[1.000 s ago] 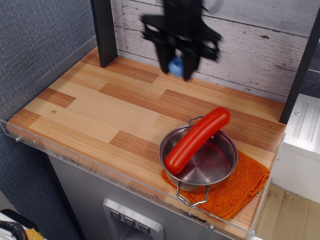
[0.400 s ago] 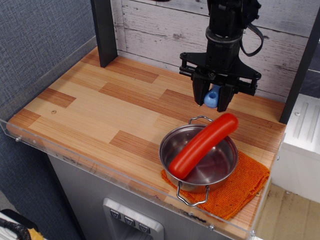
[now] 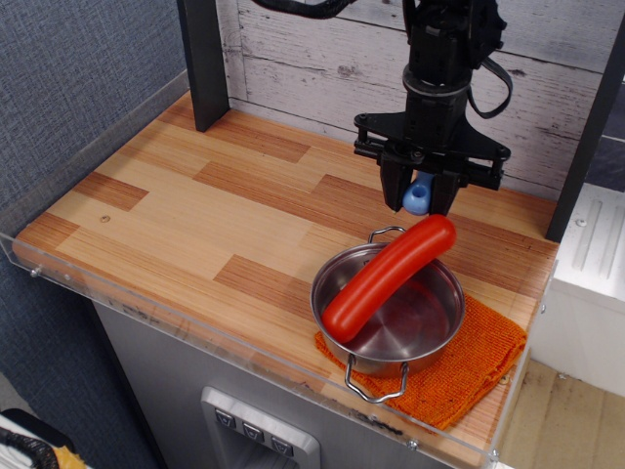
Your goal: Put the spoon above the pot.
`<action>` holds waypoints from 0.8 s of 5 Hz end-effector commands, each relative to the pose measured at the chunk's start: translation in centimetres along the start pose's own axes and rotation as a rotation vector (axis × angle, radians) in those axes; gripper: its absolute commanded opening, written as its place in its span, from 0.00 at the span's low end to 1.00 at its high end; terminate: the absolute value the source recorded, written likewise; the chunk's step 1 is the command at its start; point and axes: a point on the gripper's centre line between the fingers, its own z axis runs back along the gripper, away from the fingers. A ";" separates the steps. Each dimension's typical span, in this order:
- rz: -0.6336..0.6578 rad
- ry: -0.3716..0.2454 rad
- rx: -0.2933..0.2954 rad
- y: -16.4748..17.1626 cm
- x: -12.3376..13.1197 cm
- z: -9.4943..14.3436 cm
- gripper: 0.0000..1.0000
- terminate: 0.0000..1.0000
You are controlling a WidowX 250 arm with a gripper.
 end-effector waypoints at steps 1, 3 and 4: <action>0.001 -0.045 -0.057 1.1 0.0 0.8 0.00 0.00; -0.050 -0.006 -0.118 2.0 0.5 0.3 0.00 0.00; -0.111 0.006 -0.104 2.6 0.9 0.2 0.00 0.00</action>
